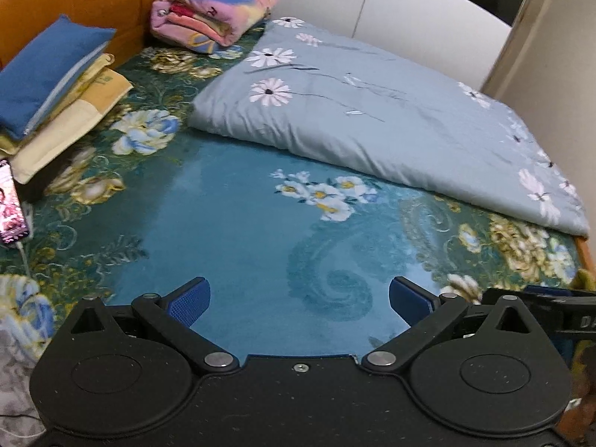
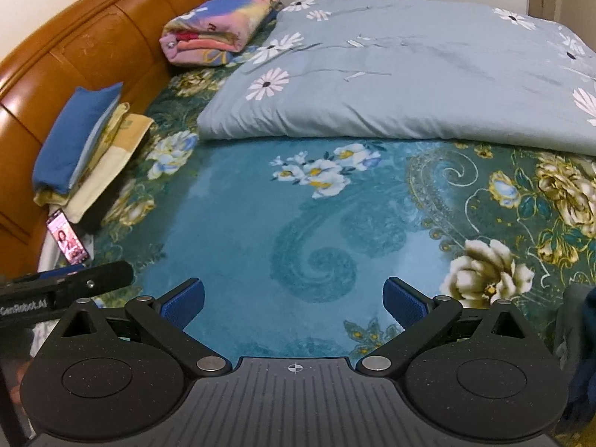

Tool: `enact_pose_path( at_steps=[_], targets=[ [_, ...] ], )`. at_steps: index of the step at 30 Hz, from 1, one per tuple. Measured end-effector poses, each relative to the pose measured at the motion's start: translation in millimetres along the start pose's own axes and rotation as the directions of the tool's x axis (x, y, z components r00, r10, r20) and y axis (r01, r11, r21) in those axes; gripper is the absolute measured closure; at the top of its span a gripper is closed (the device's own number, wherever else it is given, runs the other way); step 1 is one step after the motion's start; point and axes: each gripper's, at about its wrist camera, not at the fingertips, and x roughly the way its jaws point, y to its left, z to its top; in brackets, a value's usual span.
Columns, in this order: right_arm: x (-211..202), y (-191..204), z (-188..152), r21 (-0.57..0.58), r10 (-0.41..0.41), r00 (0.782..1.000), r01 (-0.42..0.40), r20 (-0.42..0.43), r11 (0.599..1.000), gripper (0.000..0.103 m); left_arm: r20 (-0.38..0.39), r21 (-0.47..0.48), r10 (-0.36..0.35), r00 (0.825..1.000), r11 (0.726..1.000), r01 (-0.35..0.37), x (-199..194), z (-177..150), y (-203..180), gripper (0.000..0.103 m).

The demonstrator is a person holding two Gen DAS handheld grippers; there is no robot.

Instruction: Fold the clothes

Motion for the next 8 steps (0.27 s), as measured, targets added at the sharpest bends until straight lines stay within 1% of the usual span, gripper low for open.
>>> enact_pose_path(
  at_steps=[3, 8],
  targets=[
    [-1, -9, -2, 0.02, 0.011, 1.0, -0.011, -0.001, 1.0, 0.0, -0.006, 0.03, 0.026, 1.0, 0.999, -0.026, -1, -4, -6, 0.002],
    [-2, -23, -5, 0.059, 0.021, 1.0, -0.02, -0.005, 0.998, 0.0, -0.016, 0.058, 0.032, 0.999, 0.998, -0.031, -1, -8, -13, 0.002]
  ],
)
